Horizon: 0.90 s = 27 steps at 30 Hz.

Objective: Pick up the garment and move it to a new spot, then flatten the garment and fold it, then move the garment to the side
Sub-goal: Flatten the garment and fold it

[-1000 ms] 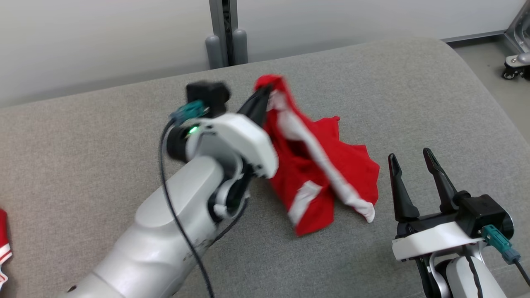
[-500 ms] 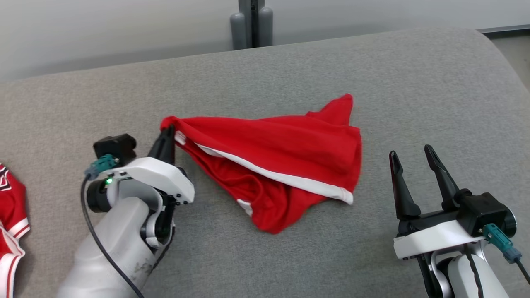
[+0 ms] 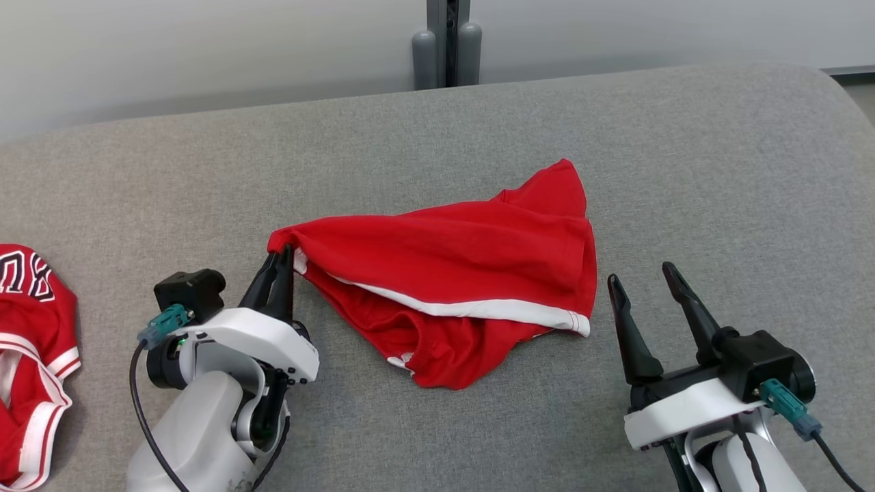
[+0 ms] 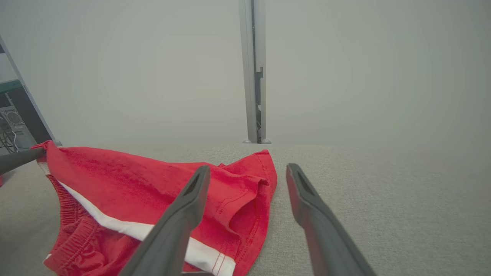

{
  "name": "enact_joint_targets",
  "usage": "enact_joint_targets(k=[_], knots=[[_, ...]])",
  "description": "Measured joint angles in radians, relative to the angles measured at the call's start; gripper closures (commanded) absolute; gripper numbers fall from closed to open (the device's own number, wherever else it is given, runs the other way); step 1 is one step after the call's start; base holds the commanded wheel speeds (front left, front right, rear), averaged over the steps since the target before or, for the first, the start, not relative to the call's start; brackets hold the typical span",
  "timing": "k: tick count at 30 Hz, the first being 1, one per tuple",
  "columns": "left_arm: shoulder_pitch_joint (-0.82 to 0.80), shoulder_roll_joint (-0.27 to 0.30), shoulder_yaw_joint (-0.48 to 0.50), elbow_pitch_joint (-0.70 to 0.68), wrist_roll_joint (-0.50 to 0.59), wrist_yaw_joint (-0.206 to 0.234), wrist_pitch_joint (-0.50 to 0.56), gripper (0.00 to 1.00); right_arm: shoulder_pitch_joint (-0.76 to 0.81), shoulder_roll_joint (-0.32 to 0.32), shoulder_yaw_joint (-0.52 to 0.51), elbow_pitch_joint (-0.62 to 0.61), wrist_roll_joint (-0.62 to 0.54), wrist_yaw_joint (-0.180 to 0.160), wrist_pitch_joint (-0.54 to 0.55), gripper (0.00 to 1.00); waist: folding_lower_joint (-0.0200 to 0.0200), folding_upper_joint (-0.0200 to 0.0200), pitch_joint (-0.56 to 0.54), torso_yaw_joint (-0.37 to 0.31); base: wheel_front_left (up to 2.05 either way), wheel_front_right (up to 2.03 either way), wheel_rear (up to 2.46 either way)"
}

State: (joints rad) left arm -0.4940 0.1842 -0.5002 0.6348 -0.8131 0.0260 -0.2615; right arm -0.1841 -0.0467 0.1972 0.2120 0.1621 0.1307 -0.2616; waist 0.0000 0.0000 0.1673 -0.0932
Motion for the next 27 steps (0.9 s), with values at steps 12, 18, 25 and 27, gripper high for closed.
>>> enact_joint_targets(k=[12, 18, 25, 27], knots=[[0.08, -0.012, 0.076, -0.041, 0.117, -0.016, 0.0, 0.0, 0.018, 0.0, 0.034, 0.054, 0.015, 0.0, 0.0, 0.0, 0.0, 0.0, -0.037, -0.004, 0.0, 0.0, 0.0], [0.224, -0.036, 0.205, -0.255, 0.253, 0.008, 0.0, 0.0, 0.031, 0.0, 0.046, 0.087, 0.019, 0.0, 0.0, 0.0, 0.0, 0.0, -0.044, 0.012, 0.0, 0.0, 0.0], [0.38, -0.095, 0.29, -0.444, 0.397, -0.009, 0.0, 0.0, 0.031, -0.011, 0.049, 0.14, 0.038, 0.0, 0.0, 0.0, 0.0, 0.0, -0.052, 0.046, 0.0, 0.0, 0.0], [0.407, -0.109, 0.299, -0.474, 0.425, -0.017, 0.0, 0.0, 0.03, -0.011, 0.044, 0.171, 0.049, 0.0, 0.0, 0.0, 0.0, 0.0, -0.053, 0.058, 0.0, 0.0, 0.0]])
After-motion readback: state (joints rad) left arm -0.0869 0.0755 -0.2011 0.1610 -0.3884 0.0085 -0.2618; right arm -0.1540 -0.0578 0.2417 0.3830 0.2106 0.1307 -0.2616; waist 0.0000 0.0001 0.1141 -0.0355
